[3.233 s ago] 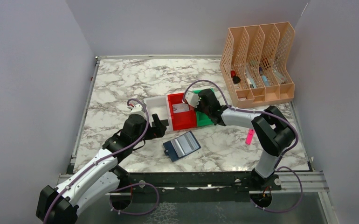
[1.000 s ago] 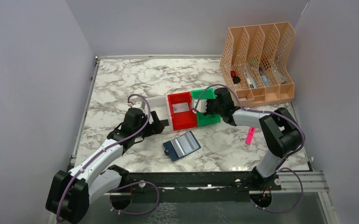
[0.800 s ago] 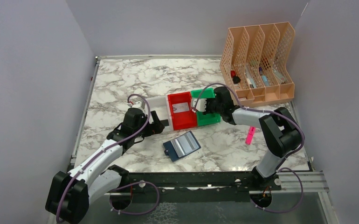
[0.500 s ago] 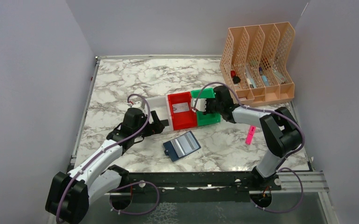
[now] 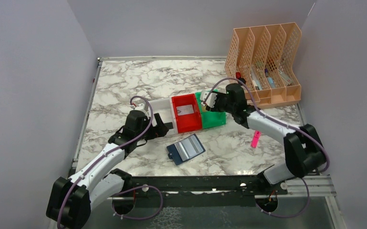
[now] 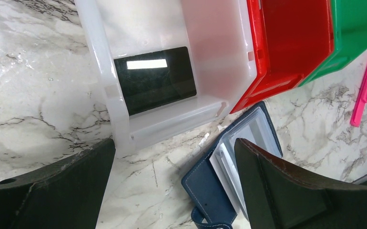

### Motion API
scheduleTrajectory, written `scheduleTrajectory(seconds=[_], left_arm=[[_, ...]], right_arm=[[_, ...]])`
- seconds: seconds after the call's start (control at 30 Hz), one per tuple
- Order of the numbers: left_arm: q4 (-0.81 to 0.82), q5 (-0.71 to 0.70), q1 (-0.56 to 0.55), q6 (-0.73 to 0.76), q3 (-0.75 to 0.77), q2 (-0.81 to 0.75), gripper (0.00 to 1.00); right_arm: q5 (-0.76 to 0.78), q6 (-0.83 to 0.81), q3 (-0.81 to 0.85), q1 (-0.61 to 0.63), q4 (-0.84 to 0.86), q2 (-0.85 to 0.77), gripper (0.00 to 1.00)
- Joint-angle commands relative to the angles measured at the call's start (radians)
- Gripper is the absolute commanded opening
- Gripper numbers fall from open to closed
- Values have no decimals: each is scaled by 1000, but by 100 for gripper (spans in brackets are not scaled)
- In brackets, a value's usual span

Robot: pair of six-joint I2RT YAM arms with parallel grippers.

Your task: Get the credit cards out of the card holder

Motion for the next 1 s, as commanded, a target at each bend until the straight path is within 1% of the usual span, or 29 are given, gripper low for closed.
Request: scheduleTrajectory(seconds=[0.0, 0.1, 0.17, 0.23, 0.3, 0.33, 0.37, 0.4, 0.47, 0.53, 0.6, 0.63, 0.7, 0.73, 0.9, 0.97], left_arm=[[30, 78, 5, 4, 15, -30, 99], [41, 113, 6, -2, 11, -41, 99], [42, 138, 5, -1, 16, -39, 98], [43, 160, 4, 5, 21, -33, 97], [36, 167, 4, 6, 22, -32, 96], [30, 163, 4, 6, 23, -35, 96], [20, 152, 4, 5, 24, -38, 96], [9, 138, 4, 2, 25, -41, 96], [-4, 107, 3, -1, 27, -50, 96], [-12, 88, 4, -2, 31, -51, 96], [-40, 75, 4, -1, 54, -49, 96], [-54, 73, 4, 1, 65, -52, 95], [-64, 65, 4, 3, 74, -62, 95], [-63, 64, 4, 3, 74, -65, 95], [-66, 101, 4, -5, 80, -55, 95], [-60, 110, 4, -5, 79, -61, 95]], right_arm=[[-9, 436, -29, -6, 119, -186, 51], [33, 827, -17, -6, 88, -258, 63], [-2, 1021, -20, -7, 31, -281, 70], [-73, 1159, -17, -5, -48, -287, 74], [-162, 1251, -17, -5, -137, -280, 78], [-190, 1293, -39, -6, -137, -279, 83], [-234, 1332, -76, -6, -107, -283, 92], [-262, 1365, -118, -7, -75, -290, 98], [-246, 1453, -186, -7, -40, -300, 100], [-237, 1465, -209, -7, -73, -296, 100], [-178, 1480, -212, -7, -144, -299, 100], [-121, 1483, -209, -7, -185, -306, 100], [45, 1497, -201, -7, -269, -322, 100], [101, 1489, -202, -7, -281, -330, 100], [290, 1432, -121, -7, -359, -335, 100], [356, 1404, -79, -12, -364, -297, 100]])
